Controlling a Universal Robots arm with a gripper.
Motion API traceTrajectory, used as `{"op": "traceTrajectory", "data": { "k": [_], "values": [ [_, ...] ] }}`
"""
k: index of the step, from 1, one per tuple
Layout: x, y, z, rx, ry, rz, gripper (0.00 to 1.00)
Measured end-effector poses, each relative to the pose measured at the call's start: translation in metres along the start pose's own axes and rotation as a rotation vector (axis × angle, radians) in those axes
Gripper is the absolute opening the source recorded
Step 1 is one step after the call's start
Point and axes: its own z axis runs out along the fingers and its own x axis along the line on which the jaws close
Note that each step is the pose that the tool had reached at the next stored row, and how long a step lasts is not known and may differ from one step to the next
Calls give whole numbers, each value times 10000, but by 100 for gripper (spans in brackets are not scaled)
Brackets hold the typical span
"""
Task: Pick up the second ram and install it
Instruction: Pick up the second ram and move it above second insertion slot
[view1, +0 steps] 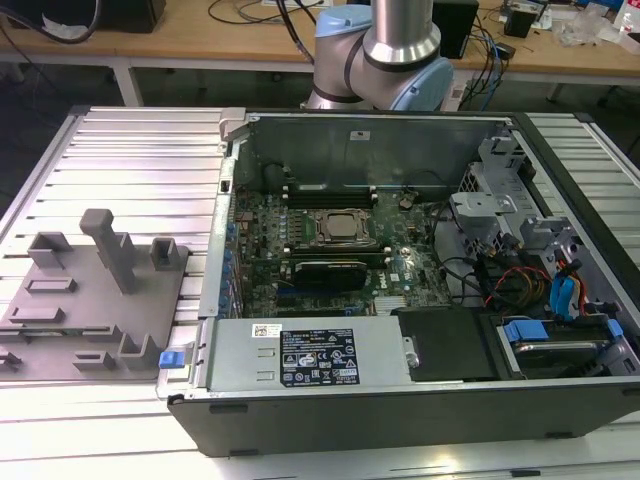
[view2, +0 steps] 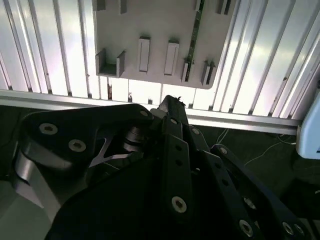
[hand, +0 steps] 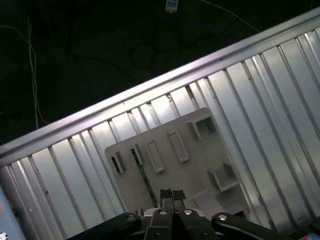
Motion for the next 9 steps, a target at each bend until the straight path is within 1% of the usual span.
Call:
{"op": "traceTrajectory", "data": {
  "k": [3,5,6,7,8,9],
  "values": [
    [0,0,0,-12,22,-471,11],
    [0,0,0,-12,28,-534,11],
    [-2,1,-1,13,109,-692,11],
    [0,0,0,81,295,-904,11],
    [0,-1,1,86,312,-986,11],
    [-2,1,0,90,341,-1223,11]
  ]
}}
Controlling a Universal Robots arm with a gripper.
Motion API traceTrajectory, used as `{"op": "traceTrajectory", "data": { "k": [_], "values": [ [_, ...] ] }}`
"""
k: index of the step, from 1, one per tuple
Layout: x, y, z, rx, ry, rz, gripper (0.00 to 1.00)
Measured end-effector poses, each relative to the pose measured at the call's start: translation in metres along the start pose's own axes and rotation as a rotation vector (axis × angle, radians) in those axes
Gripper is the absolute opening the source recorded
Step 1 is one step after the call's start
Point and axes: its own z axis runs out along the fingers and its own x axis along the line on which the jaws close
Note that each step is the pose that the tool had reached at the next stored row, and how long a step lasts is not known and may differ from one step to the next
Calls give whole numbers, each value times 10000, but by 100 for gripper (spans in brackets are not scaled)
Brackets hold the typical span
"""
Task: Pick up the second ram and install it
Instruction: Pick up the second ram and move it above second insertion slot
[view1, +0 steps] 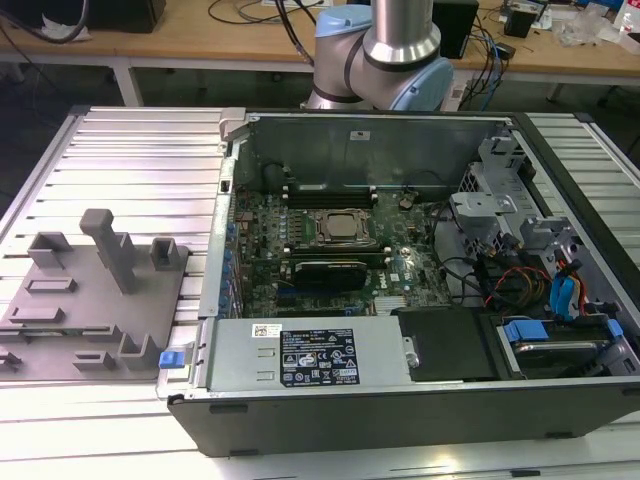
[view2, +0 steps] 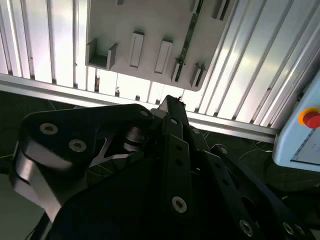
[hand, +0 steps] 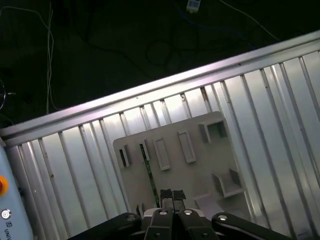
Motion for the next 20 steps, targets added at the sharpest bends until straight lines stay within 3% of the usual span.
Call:
{"op": "traceTrajectory", "data": {
  "k": [4,11,18,20],
  "values": [
    [-4,1,0,19,75,-463,11],
    [-8,2,0,29,112,-1489,11],
    [-8,2,0,29,113,-1491,11],
    [-8,2,0,29,113,-1492,24]
  ]
}}
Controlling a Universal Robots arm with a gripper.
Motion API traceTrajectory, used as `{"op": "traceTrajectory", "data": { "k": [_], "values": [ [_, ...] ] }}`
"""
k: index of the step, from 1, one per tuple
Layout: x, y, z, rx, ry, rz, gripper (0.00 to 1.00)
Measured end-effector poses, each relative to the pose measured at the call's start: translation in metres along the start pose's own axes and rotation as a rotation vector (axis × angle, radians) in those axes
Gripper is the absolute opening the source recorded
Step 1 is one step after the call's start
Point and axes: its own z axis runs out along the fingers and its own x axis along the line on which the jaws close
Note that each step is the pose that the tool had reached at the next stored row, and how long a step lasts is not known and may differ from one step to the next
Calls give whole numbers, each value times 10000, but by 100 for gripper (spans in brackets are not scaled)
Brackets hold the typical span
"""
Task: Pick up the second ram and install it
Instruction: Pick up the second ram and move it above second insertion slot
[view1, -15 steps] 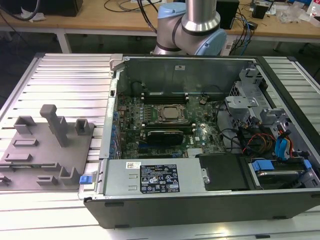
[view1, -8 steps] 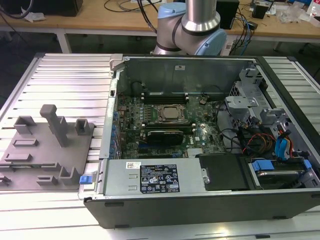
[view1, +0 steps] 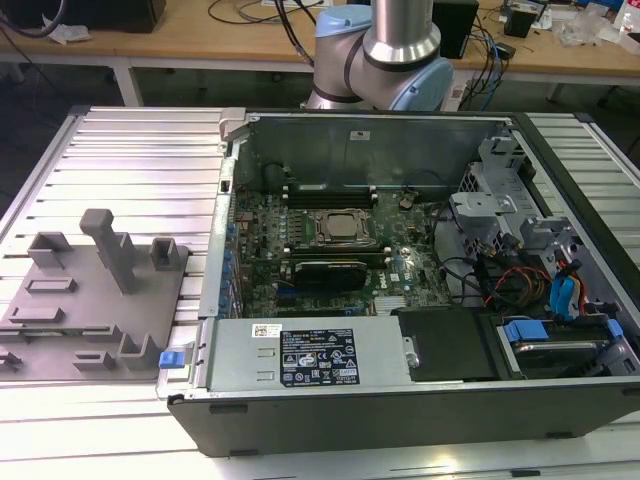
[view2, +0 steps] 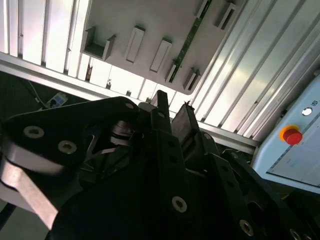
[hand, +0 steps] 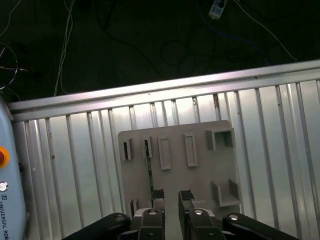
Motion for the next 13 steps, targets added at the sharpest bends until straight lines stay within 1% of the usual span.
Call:
{"op": "traceTrajectory", "data": {
  "k": [1,5,8,13],
  "values": [
    [0,0,0,0,0,0,30],
    [0,-1,9,1,-1,-1,30],
    [0,-2,50,0,0,-1,30],
    [-1,-3,92,0,0,-1,30]
  ]
}}
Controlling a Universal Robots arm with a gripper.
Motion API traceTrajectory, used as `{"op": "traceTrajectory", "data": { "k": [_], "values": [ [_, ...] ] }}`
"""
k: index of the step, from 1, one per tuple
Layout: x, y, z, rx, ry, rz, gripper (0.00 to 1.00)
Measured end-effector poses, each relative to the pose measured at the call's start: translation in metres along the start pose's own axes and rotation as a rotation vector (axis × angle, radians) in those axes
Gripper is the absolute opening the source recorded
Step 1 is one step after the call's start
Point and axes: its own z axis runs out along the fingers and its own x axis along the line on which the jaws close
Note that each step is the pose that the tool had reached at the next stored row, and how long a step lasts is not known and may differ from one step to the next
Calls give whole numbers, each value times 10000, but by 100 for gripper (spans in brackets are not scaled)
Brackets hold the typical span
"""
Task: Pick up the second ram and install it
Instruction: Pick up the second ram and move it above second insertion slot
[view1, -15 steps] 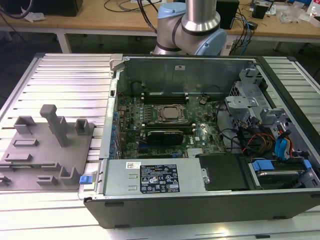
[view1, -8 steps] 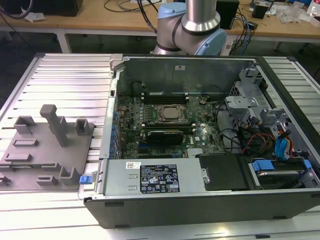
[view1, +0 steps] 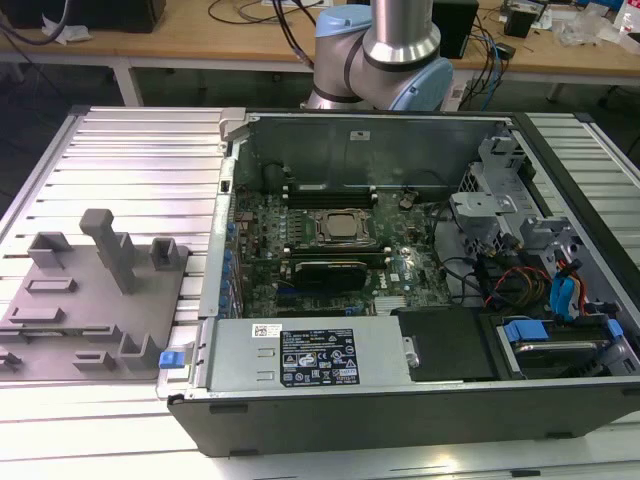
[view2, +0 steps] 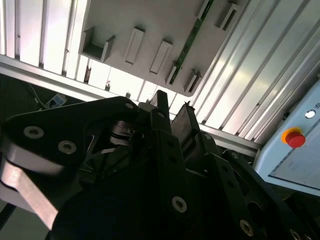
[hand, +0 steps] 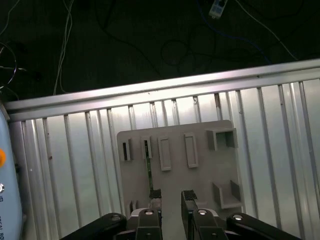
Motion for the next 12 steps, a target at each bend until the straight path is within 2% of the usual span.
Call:
{"op": "traceTrajectory", "data": {
  "k": [12],
  "values": [
    [-1,-5,135,1,-1,0,30]
  ]
}}
